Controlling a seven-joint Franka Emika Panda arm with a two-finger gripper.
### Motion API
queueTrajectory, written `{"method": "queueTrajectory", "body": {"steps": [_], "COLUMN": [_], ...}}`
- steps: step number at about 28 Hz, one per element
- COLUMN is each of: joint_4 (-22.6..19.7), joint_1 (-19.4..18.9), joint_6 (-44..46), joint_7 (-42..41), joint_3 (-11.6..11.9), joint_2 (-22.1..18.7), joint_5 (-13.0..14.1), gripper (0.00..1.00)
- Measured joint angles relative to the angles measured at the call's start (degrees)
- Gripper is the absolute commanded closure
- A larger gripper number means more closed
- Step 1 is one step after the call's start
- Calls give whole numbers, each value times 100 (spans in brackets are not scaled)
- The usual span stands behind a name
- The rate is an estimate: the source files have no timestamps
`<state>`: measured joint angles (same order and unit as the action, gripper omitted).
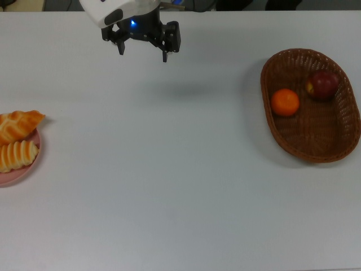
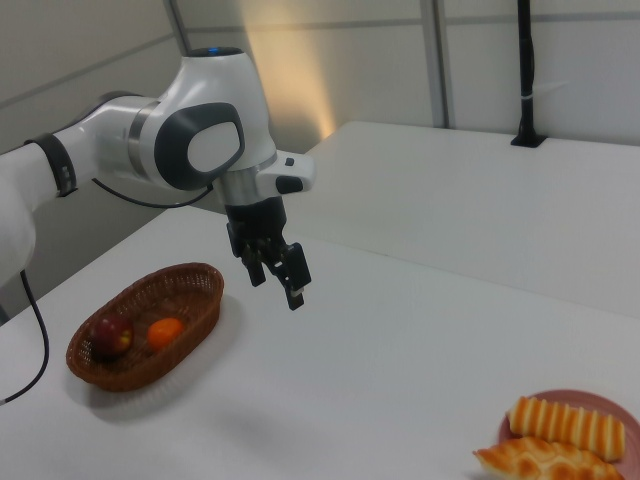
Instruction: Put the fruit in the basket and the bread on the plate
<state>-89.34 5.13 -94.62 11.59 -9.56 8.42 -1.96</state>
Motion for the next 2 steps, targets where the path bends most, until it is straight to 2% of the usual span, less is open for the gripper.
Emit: {"method": "queueTrajectory", "body": {"steps": [2], "joint_4": [-4], "joint_1": [0], "joint_6": [0], "joint_7": [0], "joint_3": [0], "joint_2": [7], "joint_5": [0], "gripper": [0]}}
